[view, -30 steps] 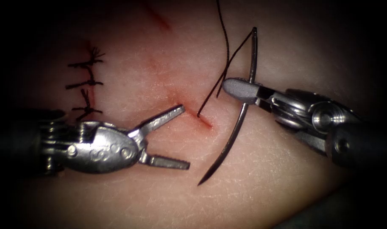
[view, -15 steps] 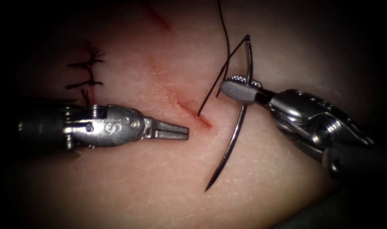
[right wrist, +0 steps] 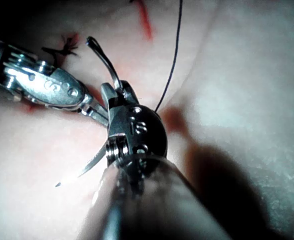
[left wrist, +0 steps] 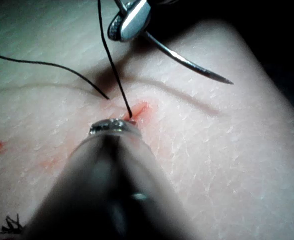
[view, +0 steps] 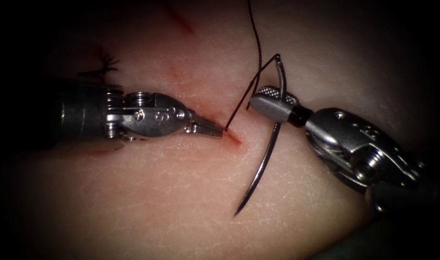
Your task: Wound Closure
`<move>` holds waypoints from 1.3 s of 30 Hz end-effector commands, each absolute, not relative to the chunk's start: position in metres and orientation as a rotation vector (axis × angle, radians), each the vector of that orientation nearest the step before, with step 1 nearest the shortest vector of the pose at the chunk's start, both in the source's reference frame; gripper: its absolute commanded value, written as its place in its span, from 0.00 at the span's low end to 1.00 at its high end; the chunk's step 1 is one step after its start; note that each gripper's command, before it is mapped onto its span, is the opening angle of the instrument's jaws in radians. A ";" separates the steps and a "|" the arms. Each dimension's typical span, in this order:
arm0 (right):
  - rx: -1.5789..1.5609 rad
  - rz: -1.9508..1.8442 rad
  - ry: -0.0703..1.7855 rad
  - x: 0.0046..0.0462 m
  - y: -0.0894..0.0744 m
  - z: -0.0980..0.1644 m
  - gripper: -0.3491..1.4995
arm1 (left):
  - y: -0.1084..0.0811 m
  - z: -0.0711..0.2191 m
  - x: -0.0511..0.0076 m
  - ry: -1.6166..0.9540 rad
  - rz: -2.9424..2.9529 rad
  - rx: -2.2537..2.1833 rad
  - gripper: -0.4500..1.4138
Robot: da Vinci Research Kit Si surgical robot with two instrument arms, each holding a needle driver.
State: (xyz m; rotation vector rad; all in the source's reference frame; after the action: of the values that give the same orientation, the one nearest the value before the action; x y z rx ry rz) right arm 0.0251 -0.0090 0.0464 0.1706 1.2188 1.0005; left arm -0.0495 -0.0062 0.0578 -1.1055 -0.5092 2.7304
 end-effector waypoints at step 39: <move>-0.190 0.765 1.324 0.0281 -0.005 0.051 0.00 | -0.007 0.059 -0.0510 -0.759 2.932 -0.796 0.46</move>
State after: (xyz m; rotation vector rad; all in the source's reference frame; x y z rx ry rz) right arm 0.0274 -0.0051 0.0508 -0.1932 1.3226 0.7647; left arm -0.0501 -0.0073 0.0585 -0.7921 -0.7615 2.9309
